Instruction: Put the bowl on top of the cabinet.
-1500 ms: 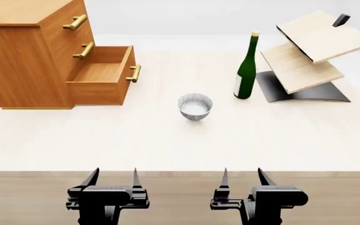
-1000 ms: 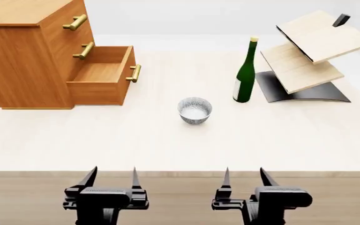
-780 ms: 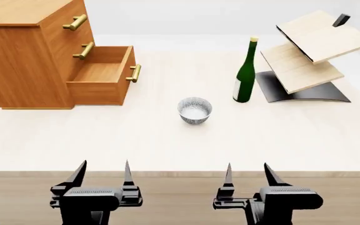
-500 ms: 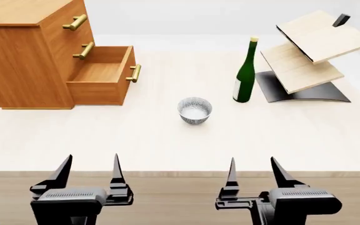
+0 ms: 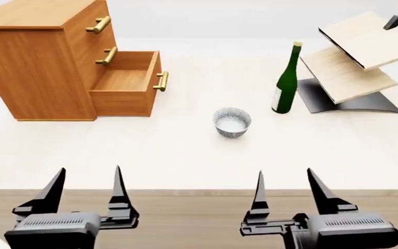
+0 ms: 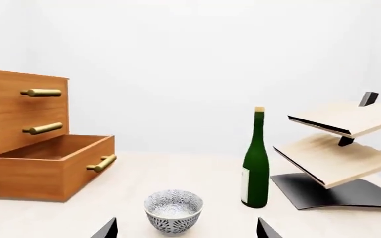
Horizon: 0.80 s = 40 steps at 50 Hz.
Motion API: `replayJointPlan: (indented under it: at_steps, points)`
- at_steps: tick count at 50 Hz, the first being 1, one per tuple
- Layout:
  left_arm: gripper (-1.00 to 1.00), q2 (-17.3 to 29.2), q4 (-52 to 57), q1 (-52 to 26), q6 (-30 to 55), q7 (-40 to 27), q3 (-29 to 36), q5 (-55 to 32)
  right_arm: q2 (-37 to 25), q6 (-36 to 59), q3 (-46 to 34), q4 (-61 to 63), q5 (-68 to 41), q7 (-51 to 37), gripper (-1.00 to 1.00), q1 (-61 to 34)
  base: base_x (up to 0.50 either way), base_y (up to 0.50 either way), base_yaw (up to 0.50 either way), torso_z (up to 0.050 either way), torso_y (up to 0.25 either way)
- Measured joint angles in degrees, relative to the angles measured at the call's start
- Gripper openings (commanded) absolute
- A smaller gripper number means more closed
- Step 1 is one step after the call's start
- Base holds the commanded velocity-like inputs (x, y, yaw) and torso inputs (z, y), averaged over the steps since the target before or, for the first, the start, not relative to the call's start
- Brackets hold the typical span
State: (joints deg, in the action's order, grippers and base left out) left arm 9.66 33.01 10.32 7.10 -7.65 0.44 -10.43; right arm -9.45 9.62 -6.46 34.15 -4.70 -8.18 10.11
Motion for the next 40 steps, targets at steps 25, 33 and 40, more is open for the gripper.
replayJointPlan:
  at_steps: [25, 33, 40]
  points:
    - [1.00, 1.27, 1.97, 0.95, -0.40, -1.23, 0.15, -1.13, -1.24, -1.08, -0.73, 3.54, -0.77, -1.21, 1.00, 1.34, 0.06, 0.26, 0.00, 0.000, 0.000]
    - [1.00, 1.56, 2.06, 0.96, -0.54, -1.54, 0.39, -1.35, -1.52, -2.13, -0.54, 3.65, -1.64, -1.46, 1.00, 1.54, 0.50, 0.00, 0.00, 0.000, 0.000]
    - [1.00, 1.81, 2.13, 0.99, -0.66, -1.78, 0.61, -1.56, -1.77, -2.64, -0.56, 3.66, -2.22, -1.65, 1.00, 1.61, 0.50, 0.00, 0.00, 0.000, 0.000]
